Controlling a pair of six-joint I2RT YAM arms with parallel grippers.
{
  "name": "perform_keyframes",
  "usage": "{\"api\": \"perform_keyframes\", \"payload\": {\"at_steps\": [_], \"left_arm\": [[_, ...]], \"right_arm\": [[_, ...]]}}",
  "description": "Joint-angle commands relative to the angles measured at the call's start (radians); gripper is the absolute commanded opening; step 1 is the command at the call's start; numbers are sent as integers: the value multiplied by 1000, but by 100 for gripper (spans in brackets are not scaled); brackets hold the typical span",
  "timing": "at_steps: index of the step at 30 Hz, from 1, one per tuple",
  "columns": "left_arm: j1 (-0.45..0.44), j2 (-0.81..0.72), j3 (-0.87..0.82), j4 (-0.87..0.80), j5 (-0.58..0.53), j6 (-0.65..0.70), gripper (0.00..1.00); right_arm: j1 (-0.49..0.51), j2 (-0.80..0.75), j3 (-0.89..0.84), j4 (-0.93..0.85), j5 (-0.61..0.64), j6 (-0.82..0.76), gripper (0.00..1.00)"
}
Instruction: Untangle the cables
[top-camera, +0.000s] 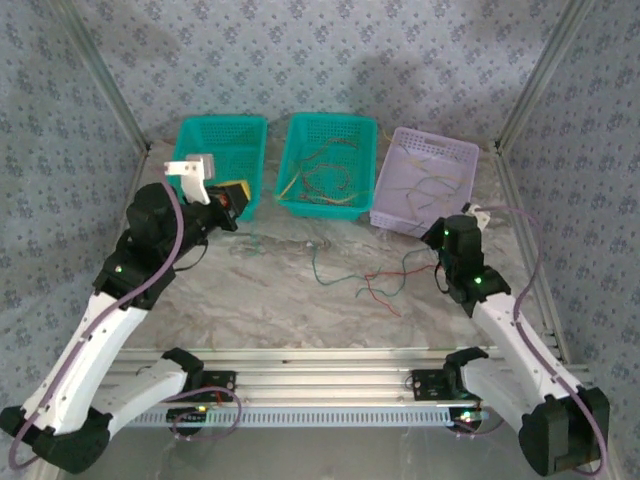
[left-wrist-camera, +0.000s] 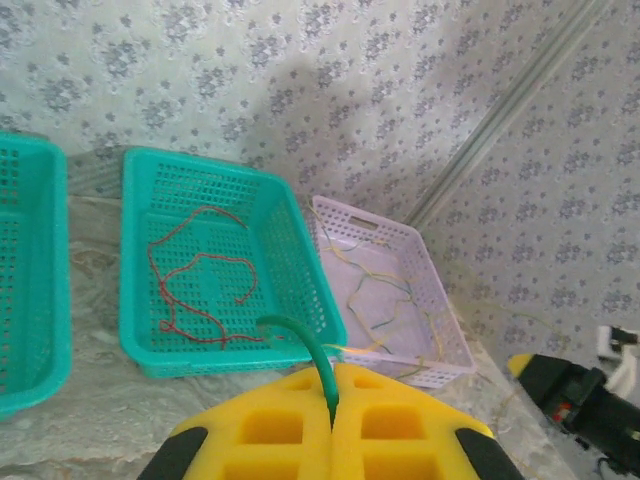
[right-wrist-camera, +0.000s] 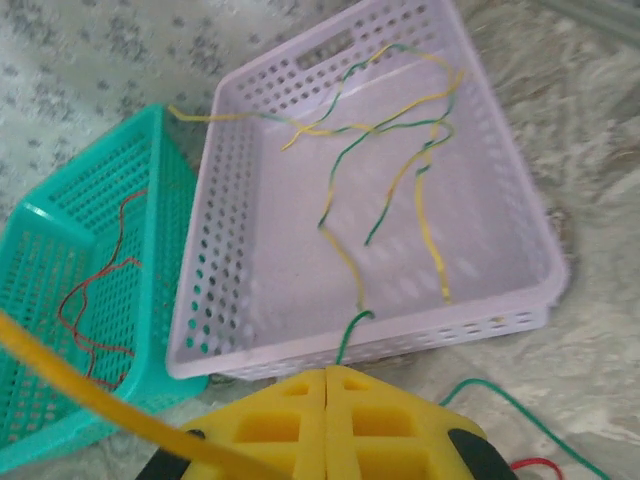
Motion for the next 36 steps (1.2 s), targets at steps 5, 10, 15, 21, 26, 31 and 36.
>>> {"api": "perform_keyframes", "payload": {"at_steps": [5,10,15,21,26,31,36], "left_arm": [[25,-47,0,-71,-47,56,0],[27,-59,-29,-79,-45,62,0],[30,-66,-54,-80,-55,71,0],[31,-55,-76,-60,-48,68,0],[31,-47,-87,-58,-47,76,0],[33,-43,-108,-44,-45,71,0],[33,-42,-110,-45,-44,74,0]], "right_arm": [[-36,-62,182,-84,75,-38,0],[-37,-39,332,-97,54,-73,0],[-40,-5,458,-87,82,-132,0],[-38,76,643,-72,88,-170,0],[-38,172,830,-85,85,-267,0],[-38,271,980,-95,102,-354,0],[-40,364,1060,-87,157,-452,0]]}}
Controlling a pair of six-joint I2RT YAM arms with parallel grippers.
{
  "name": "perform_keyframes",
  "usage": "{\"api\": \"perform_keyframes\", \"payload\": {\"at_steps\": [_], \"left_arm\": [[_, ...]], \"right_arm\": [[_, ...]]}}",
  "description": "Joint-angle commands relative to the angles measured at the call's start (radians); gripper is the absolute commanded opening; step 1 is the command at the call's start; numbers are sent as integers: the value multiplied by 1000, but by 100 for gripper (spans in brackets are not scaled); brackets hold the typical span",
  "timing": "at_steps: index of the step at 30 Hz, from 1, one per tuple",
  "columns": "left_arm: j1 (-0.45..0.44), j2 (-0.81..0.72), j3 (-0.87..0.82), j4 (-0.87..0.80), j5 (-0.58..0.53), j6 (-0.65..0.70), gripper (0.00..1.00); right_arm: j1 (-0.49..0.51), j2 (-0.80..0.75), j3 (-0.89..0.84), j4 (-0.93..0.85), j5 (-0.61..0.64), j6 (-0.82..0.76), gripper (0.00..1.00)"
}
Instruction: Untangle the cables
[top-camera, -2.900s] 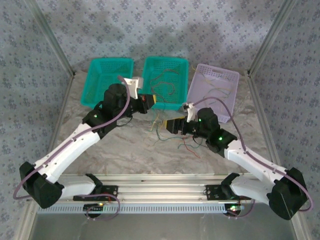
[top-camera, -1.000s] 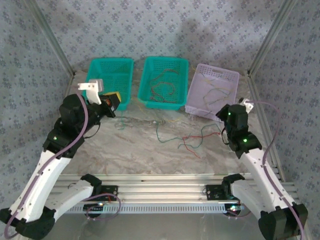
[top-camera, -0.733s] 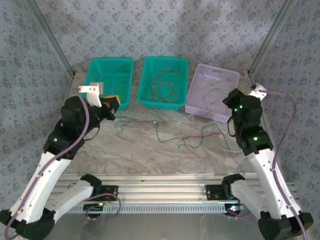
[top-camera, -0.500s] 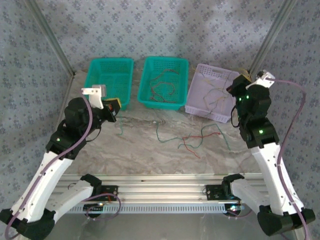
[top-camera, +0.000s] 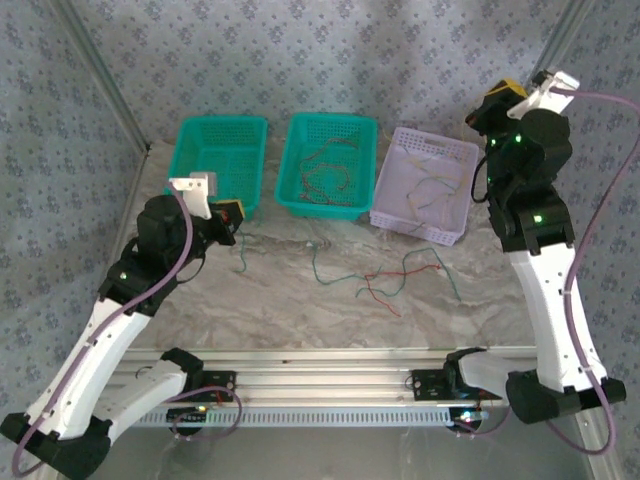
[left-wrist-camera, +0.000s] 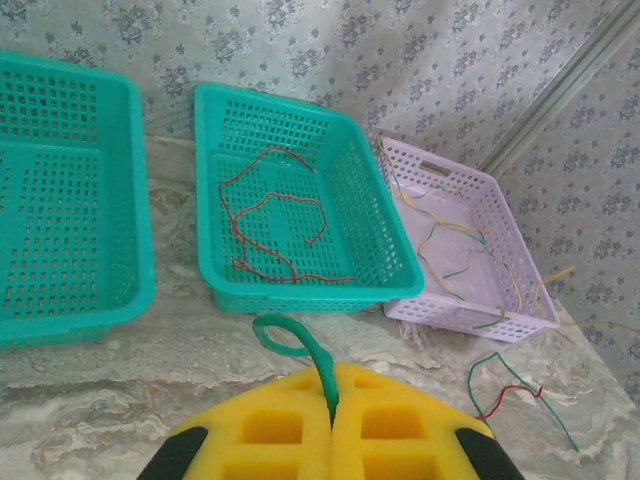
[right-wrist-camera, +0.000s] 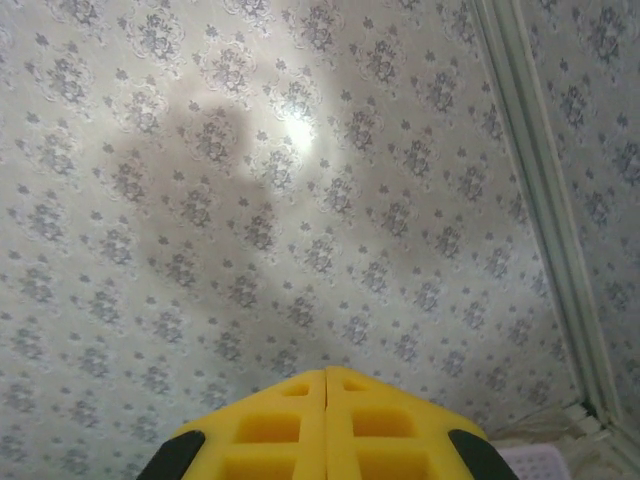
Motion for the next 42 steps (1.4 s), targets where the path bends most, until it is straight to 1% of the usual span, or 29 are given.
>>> {"api": "perform_keyframes", "payload": {"at_steps": [1,3,8,12,15,19,23,26,31,35,38,42], "left_arm": [[6,-3,-3,24,-3,21,0],[7,-1,-4,24,-2,19,0],[6,4,-10,27,4,18,0],[7,4,-22,29,4,18,0],[7,7,-29,34,6,16,0],[9,13,-26,36,12,17,0],[9,11,-32,38,12,18,0],[10,13,-31,38,12,18,0],[11,13,-35,38,12,16,0],[11,14,-35,38,12,18,0],[13,20,-35,40,20,17,0],[19,21,-35,40,29,13,0]], "right_arm": [[-10,63,47,2,48,-102,0],[-14,104,45,34,47,-134,0],[-42,247,131,8,37,-152,0],[-62,299,186,10,30,-144,0],[-62,344,290,-25,14,-161,0],[-61,426,453,-82,25,-208,0],[-65,477,547,-83,35,-271,0],[-73,511,599,-102,36,-282,0],[-81,560,581,-70,78,-324,0],[-78,605,524,-45,173,-365,0],[-77,639,451,-30,184,-365,0],[-79,707,372,-54,197,-331,0]]}}
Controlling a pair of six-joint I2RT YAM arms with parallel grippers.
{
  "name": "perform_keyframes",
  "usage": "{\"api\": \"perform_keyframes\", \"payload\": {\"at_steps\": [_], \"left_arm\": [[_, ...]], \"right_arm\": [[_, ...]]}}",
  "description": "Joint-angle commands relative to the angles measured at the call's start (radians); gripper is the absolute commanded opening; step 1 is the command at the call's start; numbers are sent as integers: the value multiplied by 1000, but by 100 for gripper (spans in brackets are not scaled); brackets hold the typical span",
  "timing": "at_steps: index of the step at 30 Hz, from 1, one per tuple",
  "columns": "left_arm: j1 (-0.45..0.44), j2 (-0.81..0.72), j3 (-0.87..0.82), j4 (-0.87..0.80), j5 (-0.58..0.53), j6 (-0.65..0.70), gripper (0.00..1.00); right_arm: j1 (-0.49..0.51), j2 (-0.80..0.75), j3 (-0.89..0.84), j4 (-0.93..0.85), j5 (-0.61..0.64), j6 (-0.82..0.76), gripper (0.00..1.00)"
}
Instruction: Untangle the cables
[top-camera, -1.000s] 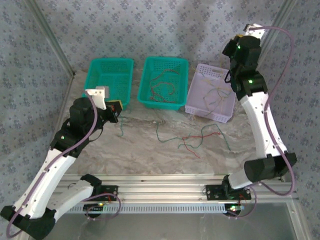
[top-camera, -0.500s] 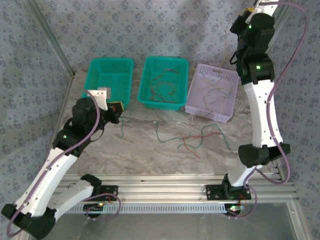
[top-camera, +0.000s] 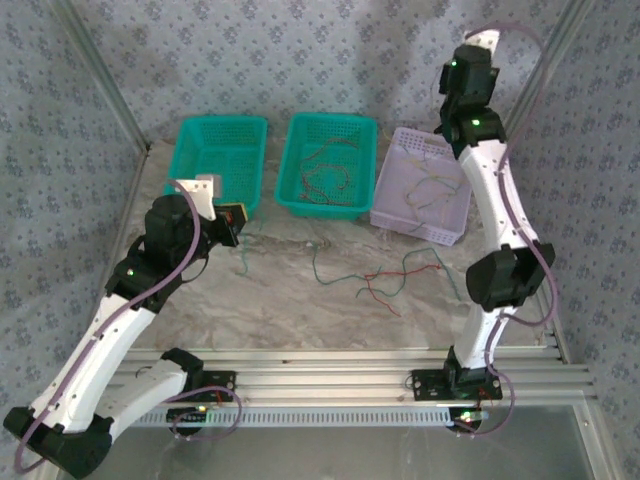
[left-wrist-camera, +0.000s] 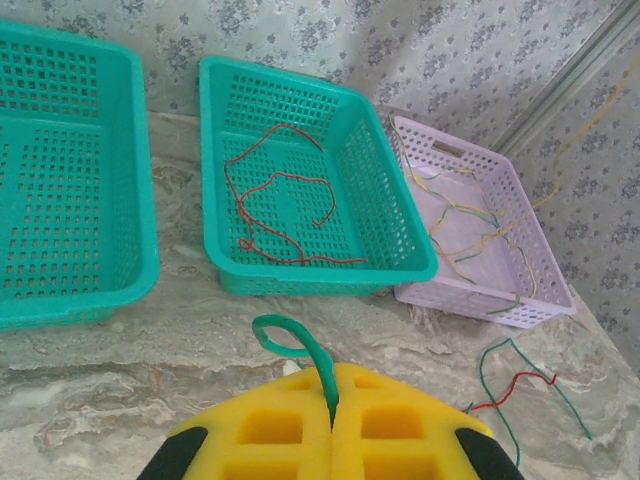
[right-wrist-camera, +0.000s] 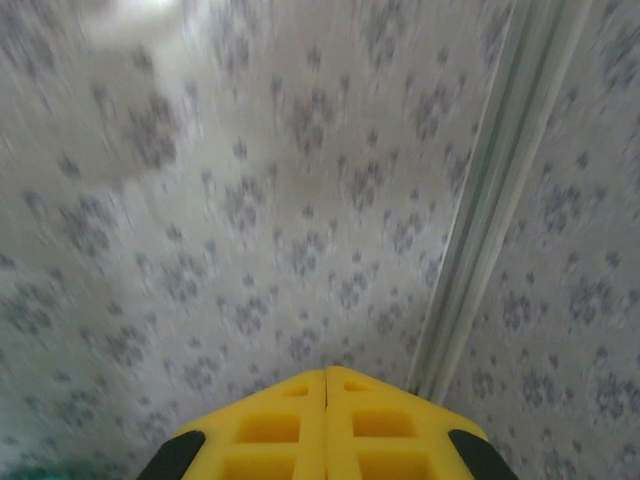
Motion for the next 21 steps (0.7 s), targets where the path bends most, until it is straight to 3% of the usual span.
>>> {"api": "perform_keyframes", "payload": {"at_steps": [1,9,17,21], "left_arm": [[9,1,-2,31,18,12,0],[12,4,-5,35,27,8,0],[14,-4,-9,30,33,10,0],[15,-1,-5,32,37,7,0]], "right_arm": [[-6,52,-59,-17,43,19,0],[-11,123,-191,-135,-54,212,0],[-49,309,-71,-419,-180,368,0],[-82,338,-59,-467,-236,422,0]]}}
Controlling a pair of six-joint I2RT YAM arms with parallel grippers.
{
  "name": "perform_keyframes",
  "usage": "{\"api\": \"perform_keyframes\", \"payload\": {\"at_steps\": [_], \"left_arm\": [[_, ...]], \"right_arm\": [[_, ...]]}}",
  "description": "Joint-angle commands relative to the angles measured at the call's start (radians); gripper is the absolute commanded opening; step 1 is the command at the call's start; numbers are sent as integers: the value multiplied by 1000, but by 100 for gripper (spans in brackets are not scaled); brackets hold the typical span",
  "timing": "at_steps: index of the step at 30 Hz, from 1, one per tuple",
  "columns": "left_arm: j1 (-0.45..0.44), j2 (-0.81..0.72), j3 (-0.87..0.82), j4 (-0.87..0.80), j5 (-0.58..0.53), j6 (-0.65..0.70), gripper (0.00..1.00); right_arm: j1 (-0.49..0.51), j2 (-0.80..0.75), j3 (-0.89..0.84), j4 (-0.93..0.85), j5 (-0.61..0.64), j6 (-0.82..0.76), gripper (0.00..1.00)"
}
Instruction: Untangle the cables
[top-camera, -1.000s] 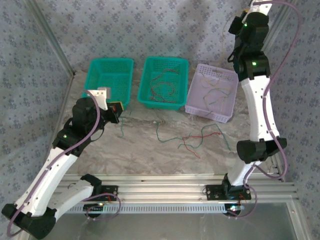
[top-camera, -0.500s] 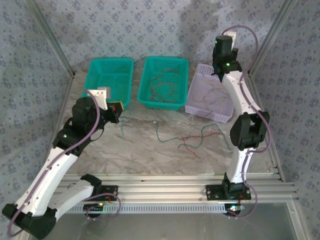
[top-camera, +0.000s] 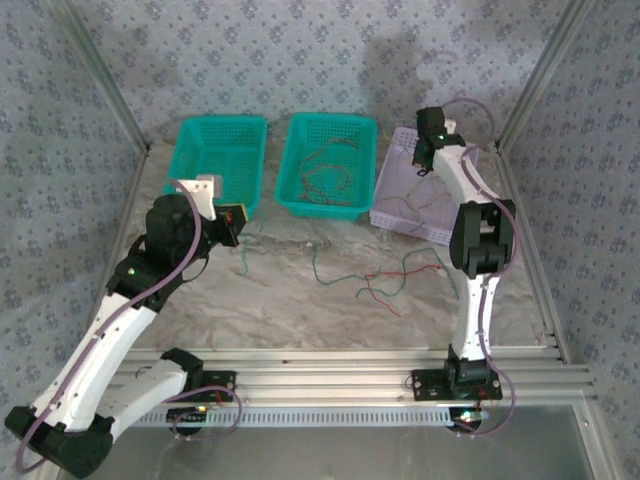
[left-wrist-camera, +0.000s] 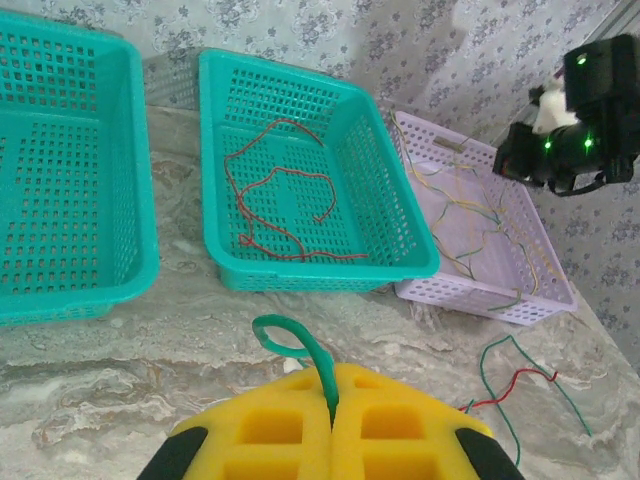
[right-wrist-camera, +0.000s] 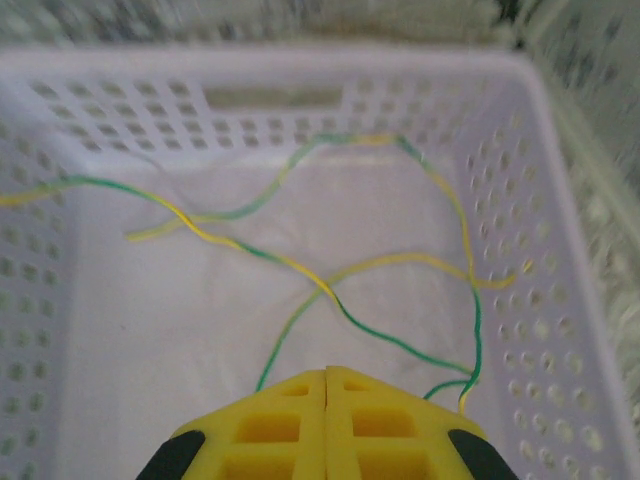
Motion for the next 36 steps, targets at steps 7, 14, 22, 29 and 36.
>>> {"api": "perform_keyframes", "payload": {"at_steps": [7,14,22,29,36], "left_arm": [[7,-1,0,28,29,7,0],[9,4,9,21,5,21,0],[113,85,82,12,71,-23,0],[177,212,242,-61,-14,-71,0],[292,425,357,-31,-60,-129,0]], "right_arm": [[-45,-34,12,-123,-89,122,23],[-44,-216,-103,-15,-27,136,51],[6,-439,-219,144,50,82,63],[112,-614,-382,212,40,36,67],[275,-783,-625,226,38,95,68]]}}
